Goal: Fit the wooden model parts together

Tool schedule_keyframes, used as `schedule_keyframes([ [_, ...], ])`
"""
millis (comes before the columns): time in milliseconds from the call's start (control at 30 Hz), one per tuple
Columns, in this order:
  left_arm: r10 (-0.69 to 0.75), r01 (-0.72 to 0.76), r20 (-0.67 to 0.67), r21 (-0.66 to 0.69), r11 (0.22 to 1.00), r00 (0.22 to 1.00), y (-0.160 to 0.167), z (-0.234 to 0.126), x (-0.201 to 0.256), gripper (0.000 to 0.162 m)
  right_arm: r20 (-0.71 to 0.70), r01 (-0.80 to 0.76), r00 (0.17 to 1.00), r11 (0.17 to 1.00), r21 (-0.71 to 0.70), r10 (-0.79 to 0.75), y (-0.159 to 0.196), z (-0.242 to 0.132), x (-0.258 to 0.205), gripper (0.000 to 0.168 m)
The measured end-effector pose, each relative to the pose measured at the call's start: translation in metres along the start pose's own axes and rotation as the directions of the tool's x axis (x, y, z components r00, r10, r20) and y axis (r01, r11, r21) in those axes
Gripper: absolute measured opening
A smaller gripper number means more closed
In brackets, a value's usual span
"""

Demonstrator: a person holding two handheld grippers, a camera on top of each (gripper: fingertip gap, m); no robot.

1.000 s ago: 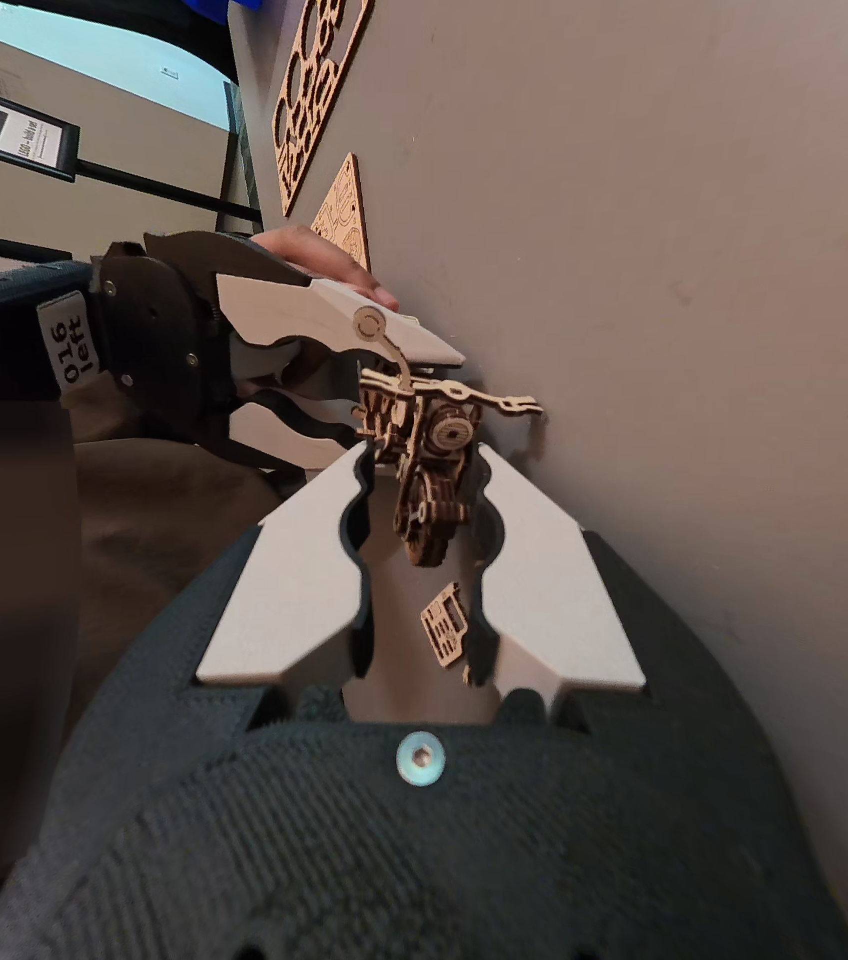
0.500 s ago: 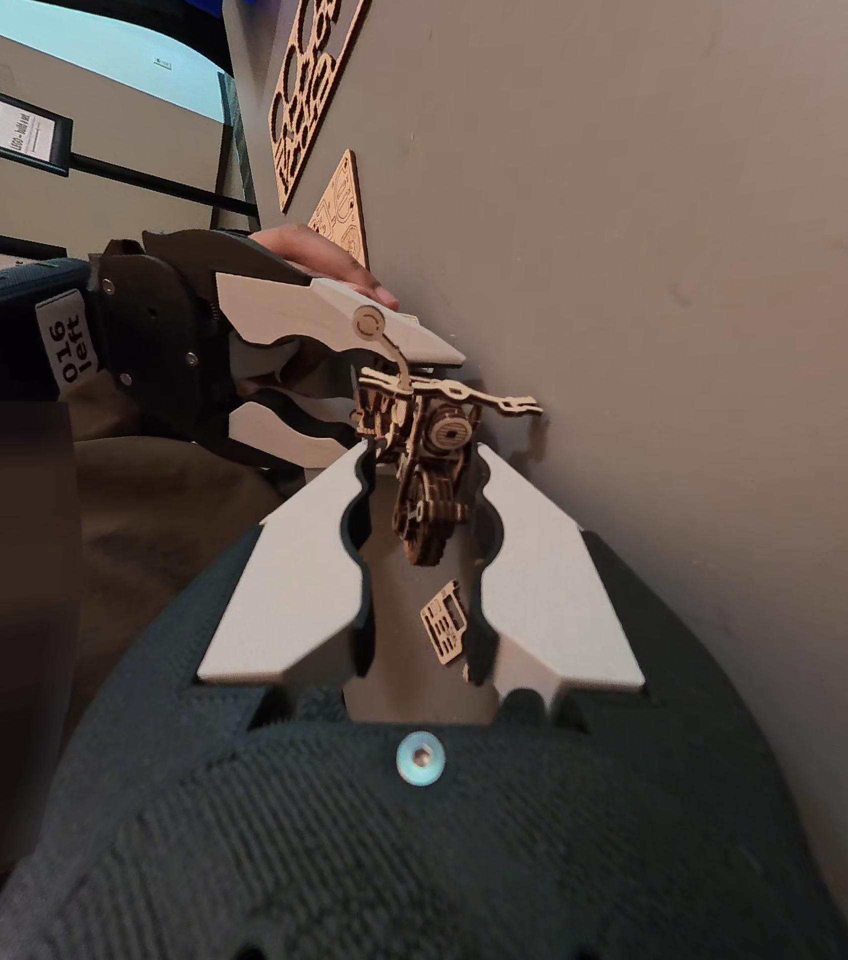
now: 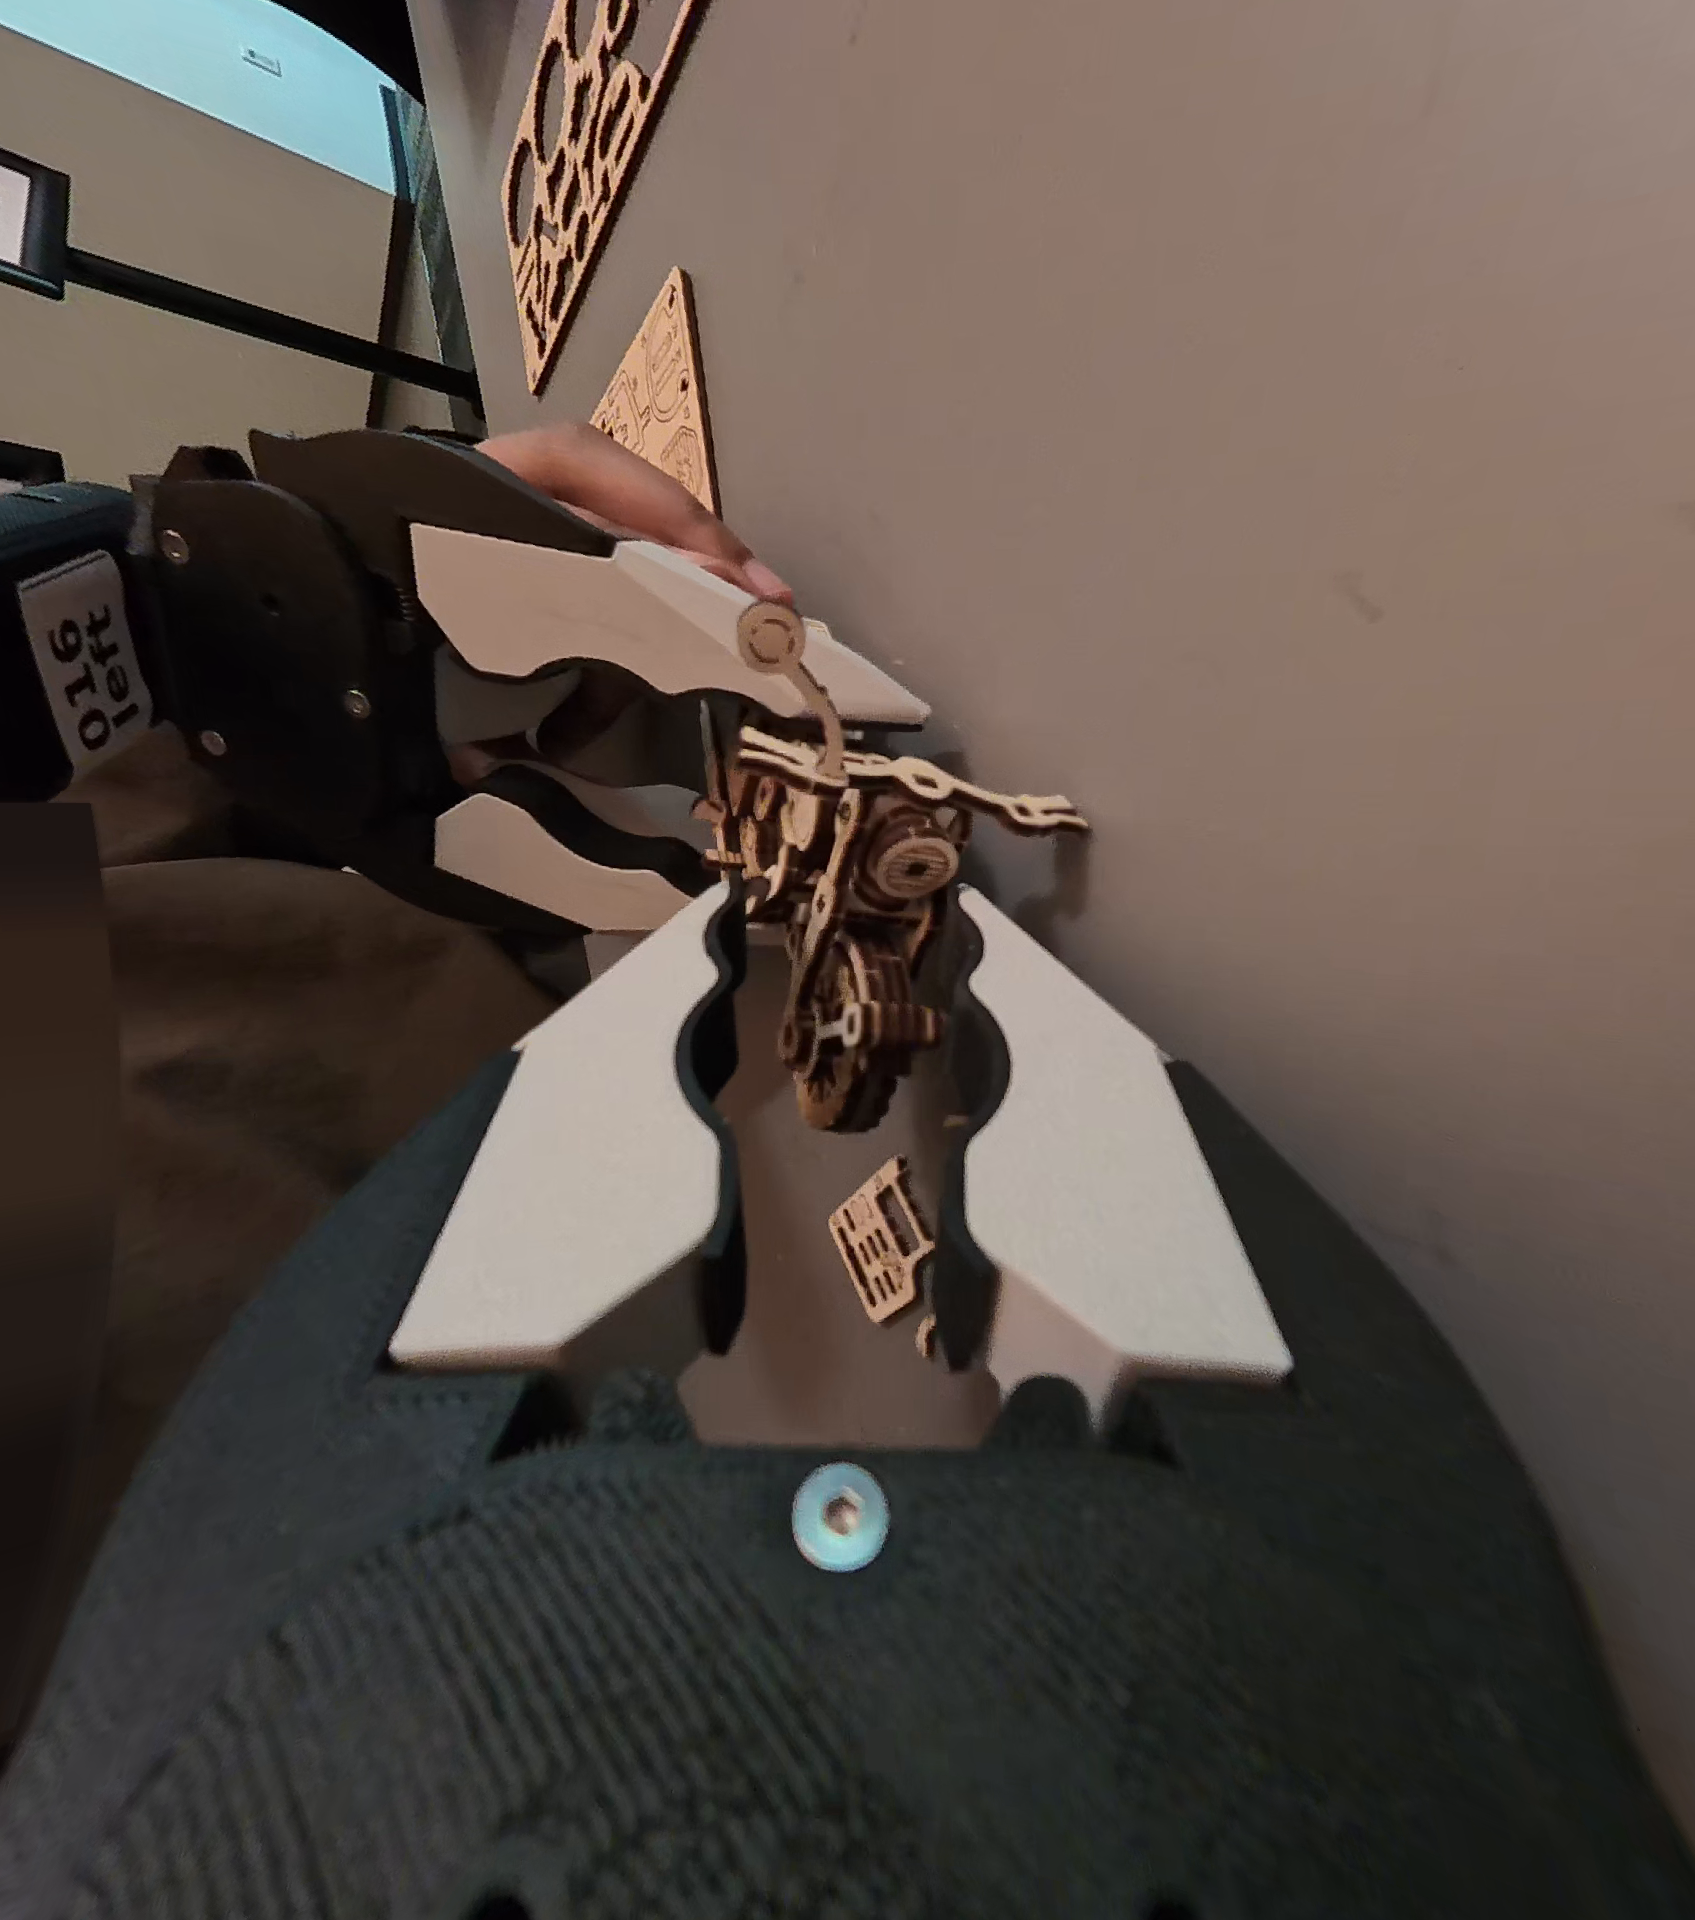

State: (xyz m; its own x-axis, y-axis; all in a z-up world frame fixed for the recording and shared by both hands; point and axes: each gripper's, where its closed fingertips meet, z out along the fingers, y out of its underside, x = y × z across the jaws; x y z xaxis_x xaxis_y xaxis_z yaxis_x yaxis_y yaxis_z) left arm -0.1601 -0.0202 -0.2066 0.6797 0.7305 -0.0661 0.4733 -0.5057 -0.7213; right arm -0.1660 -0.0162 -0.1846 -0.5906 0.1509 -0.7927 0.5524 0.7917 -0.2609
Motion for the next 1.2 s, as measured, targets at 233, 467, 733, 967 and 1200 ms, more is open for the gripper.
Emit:
schedule_keyframes([
  [233,-0.004,0.004,0.000,0.000,1.000,1.000,0.000,0.000,0.000,0.046,-0.013,0.008,1.000,1.000,-0.001,-0.008,-0.004,-0.001,-0.001,0.042],
  [467,-0.001,0.001,0.001,0.003,1.000,1.000,0.000,0.000,0.000,0.046,0.002,0.015,1.000,0.999,0.047,-0.015,-0.011,-0.012,-0.004,0.046],
  [733,-0.014,0.014,0.002,0.020,1.000,1.000,-0.002,-0.003,-0.002,0.045,0.037,0.044,0.998,0.983,0.177,-0.051,-0.020,-0.034,-0.017,0.046],
  [967,-0.015,0.013,0.036,0.059,0.998,0.999,-0.005,-0.010,-0.006,0.045,-0.050,0.197,0.980,0.902,0.383,-0.193,-0.019,-0.064,-0.046,0.040],
  [1200,-0.033,0.019,0.073,0.184,0.983,0.997,-0.032,-0.031,-0.006,0.046,-0.295,0.392,0.919,0.677,0.623,-0.261,-0.004,-0.087,-0.065,0.050],
])
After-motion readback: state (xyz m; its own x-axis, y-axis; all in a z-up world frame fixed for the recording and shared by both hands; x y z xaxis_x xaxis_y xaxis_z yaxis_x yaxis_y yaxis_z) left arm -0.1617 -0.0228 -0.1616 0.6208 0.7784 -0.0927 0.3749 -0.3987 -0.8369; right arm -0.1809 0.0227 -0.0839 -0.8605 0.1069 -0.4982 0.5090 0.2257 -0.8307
